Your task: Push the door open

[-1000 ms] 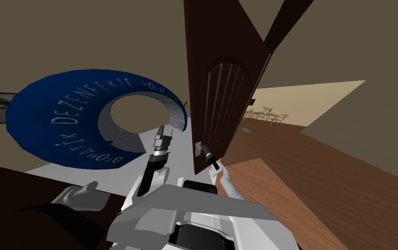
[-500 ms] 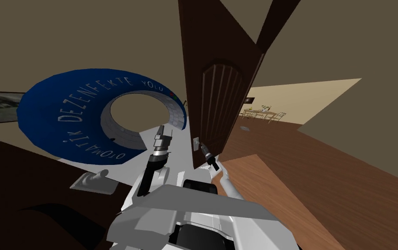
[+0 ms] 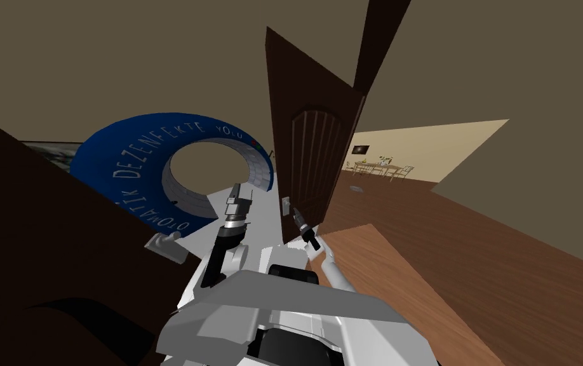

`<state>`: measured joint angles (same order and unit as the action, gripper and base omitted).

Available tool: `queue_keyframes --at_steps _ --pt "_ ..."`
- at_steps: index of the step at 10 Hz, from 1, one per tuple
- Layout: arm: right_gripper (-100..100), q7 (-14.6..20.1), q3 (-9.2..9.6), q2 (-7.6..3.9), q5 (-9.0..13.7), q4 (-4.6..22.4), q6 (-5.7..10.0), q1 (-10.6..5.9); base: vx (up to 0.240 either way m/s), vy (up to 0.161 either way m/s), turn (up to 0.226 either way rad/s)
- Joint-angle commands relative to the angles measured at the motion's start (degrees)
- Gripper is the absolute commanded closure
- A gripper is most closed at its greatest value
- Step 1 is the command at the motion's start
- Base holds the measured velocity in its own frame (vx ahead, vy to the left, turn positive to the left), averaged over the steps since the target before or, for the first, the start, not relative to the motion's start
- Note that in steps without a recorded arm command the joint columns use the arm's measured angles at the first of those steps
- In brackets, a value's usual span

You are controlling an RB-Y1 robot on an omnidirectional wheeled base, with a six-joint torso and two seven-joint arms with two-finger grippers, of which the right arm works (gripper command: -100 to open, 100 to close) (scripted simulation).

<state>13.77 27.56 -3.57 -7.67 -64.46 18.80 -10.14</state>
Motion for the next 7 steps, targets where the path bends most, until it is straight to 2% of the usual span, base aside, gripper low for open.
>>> queue_keyframes --at_steps 1,3,5,6,7 --pt "-100 -0.22 -0.23 -0.15 -0.01 0.10 0.15 -0.08 0.155 0.118 0.015" --pt "-100 -0.53 -0.66 0.07 -0.01 0.52 0.47 -0.29 0.206 0.156 0.020" --pt "-100 -0.84 -1.10 0.85 -0.01 0.95 0.80 -0.49 0.204 0.145 0.027" --pt "-100 -0.69 -0.93 0.52 0.00 0.69 0.60 -0.41 0.096 0.071 -0.001" --pt "100 -0.69 -0.93 0.52 0.00 0.69 0.60 -0.41 -0.009 -0.009 -0.005"
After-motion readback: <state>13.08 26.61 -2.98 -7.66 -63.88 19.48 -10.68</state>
